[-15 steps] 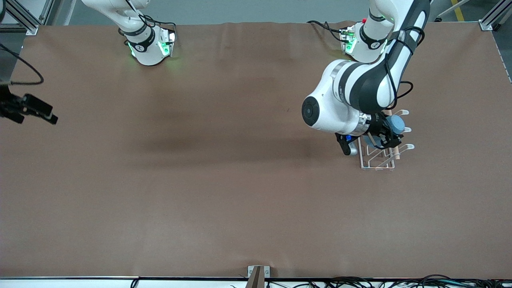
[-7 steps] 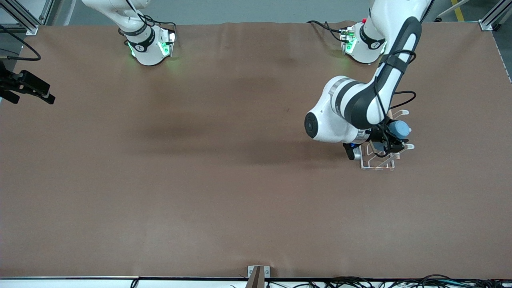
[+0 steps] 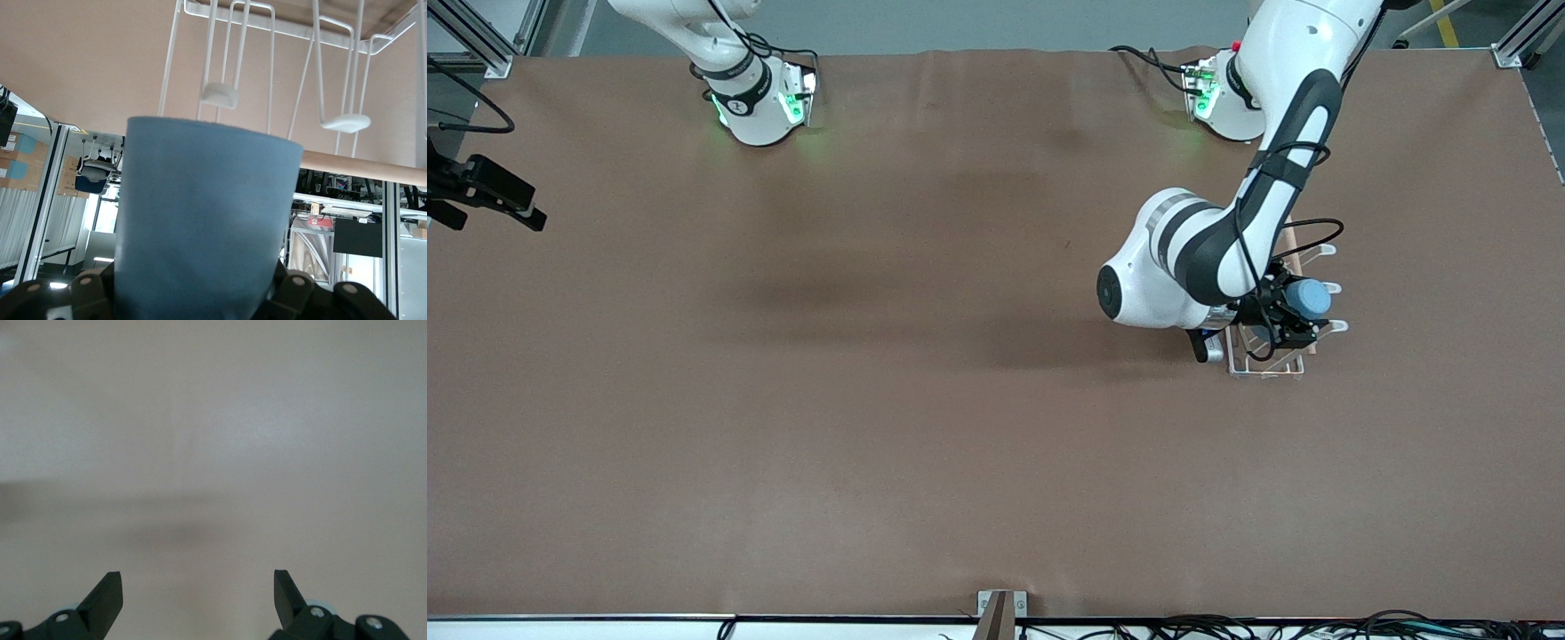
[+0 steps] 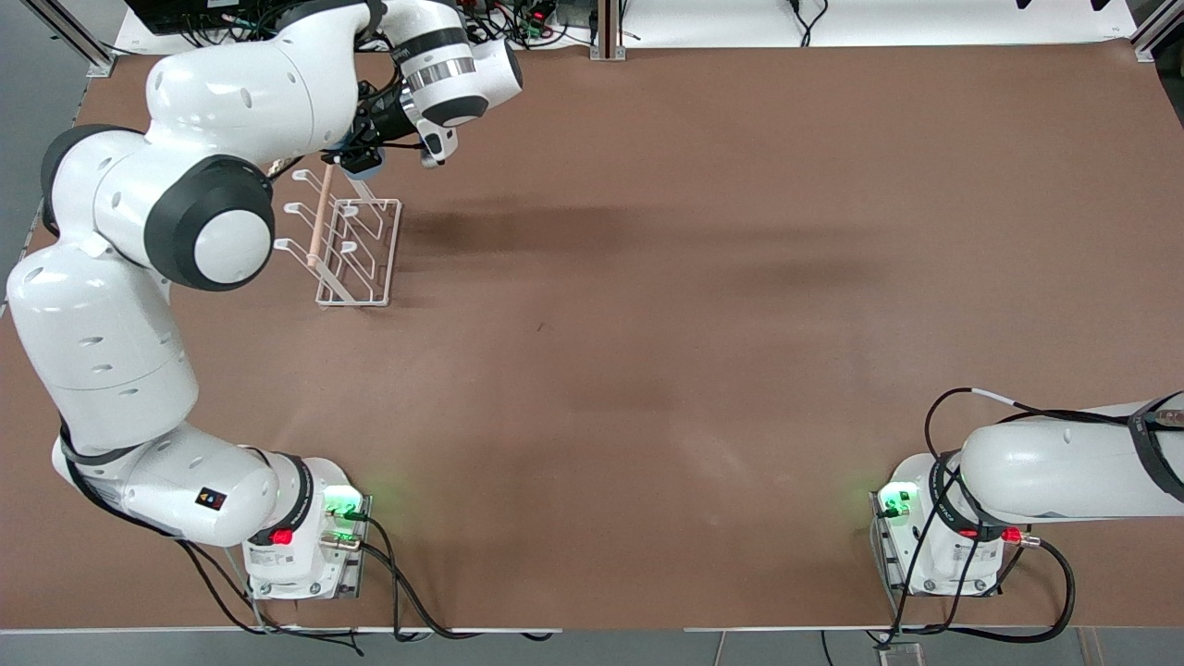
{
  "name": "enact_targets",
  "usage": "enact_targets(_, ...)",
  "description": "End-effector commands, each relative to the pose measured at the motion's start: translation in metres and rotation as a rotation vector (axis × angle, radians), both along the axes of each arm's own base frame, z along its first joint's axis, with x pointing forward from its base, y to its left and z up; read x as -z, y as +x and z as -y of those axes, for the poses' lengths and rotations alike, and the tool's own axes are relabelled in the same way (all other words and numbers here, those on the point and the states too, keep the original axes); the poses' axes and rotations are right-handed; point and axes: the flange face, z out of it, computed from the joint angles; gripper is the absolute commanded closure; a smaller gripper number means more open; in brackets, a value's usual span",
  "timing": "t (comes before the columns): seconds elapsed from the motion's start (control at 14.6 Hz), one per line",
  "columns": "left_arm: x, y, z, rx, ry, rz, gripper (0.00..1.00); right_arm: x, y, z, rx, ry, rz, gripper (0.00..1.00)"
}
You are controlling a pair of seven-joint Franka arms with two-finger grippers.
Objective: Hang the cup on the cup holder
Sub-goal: 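Hang the cup on a rack hook with the left gripper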
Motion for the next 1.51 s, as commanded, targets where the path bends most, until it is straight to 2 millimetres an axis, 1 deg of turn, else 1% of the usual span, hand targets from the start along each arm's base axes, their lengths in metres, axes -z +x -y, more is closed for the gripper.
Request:
enact_targets(0.0,0.011,0.001,0.001,0.019,0.034,-0.009,0.58,0.001,-0.002,0.003,-0.001,-0.015,-0.01,0.0)
enact_targets(0.14,0.015,0.002,-0.001,0.014,0.039,-0.004,0.57,0.003,-0.001,0.002,-0.002,-0.015,-0.013,0.0)
enact_targets(0.27,0.025,0.008,-0.007,0.021,0.059,-0.003,0.57,0.003,-0.001,0.001,-0.004,-0.015,-0.015,0.0)
enact_targets(0.34,0.033,0.009,-0.007,0.03,0.074,-0.007,0.56,0.003,-0.002,0.001,-0.004,-0.015,-0.017,0.0)
enact_targets(0.48,0.038,0.008,-0.007,0.022,0.076,0.012,0.56,0.003,-0.001,0.0,-0.004,-0.015,-0.015,0.0)
enact_targets(0.55,0.044,0.007,-0.006,0.019,0.079,0.015,0.52,0.002,-0.001,-0.001,-0.006,-0.015,-0.013,0.0)
enact_targets(0.62,0.048,0.005,-0.005,0.02,0.079,0.013,0.46,0.002,-0.001,-0.001,-0.006,-0.015,-0.012,0.0)
enact_targets(0.69,0.048,0.005,-0.003,0.02,0.075,0.015,0.21,0.002,-0.001,0.0,-0.006,-0.015,-0.012,0.0)
enact_targets(0.76,0.045,0.005,-0.002,0.012,0.071,0.028,0.0,0.003,-0.001,0.0,-0.006,-0.015,-0.013,0.0)
enact_targets(0.89,0.038,0.011,-0.004,0.0,0.059,0.047,0.0,0.003,-0.001,-0.001,-0.007,-0.015,-0.015,0.0)
enact_targets(0.96,0.031,0.014,-0.003,-0.002,0.052,0.06,0.0,0.002,-0.001,0.0,-0.006,-0.015,-0.013,0.0)
enact_targets(1.1,0.011,0.024,0.008,-0.022,0.009,0.095,0.0,0.003,-0.001,-0.001,-0.007,-0.015,-0.015,0.0)
enact_targets(1.24,-0.02,0.036,0.024,-0.052,-0.077,0.147,0.0,0.002,-0.001,0.0,-0.006,-0.015,-0.013,0.0)
enact_targets(1.37,-0.071,0.057,0.037,-0.144,-0.243,0.242,0.0,0.003,-0.001,-0.001,-0.007,-0.015,-0.016,0.0)
enact_targets(1.44,-0.09,0.063,0.041,-0.177,-0.31,0.288,0.0,0.002,-0.001,-0.001,-0.006,-0.015,-0.015,0.0)
